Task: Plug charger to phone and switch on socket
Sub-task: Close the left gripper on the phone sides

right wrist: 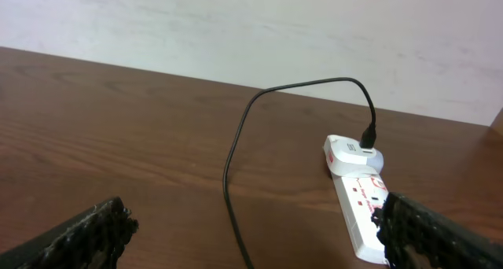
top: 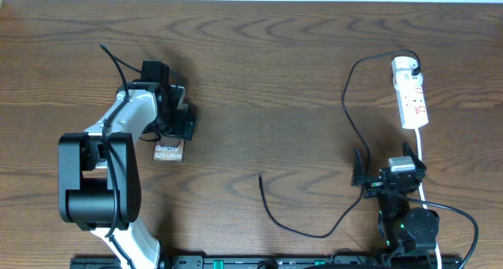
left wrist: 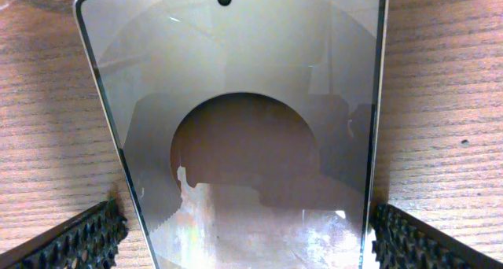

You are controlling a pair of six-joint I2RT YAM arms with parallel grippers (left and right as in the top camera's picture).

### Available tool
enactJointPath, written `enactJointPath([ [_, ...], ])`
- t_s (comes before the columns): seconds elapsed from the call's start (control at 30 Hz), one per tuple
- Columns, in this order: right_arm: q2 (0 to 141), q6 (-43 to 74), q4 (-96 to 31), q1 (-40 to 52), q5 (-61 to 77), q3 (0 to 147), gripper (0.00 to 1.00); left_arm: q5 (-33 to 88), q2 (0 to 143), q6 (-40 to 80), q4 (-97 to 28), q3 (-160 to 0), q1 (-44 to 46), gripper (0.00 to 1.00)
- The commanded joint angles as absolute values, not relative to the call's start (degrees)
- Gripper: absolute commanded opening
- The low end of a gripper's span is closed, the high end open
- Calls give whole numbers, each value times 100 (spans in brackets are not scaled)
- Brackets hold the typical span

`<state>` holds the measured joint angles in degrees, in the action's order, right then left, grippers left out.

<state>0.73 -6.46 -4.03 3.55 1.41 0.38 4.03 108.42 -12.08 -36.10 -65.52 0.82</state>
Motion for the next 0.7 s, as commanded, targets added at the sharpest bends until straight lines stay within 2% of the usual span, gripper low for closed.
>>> enactJointPath([
  [0.0, 54, -587, -429, 331, 99, 32, 99, 432, 10932, -1284, -3699, -6396, 73, 100],
  [0.67, 54, -587, -429, 331, 99, 32, 99, 600, 10932, -1175, -3673, -6396, 73, 93],
])
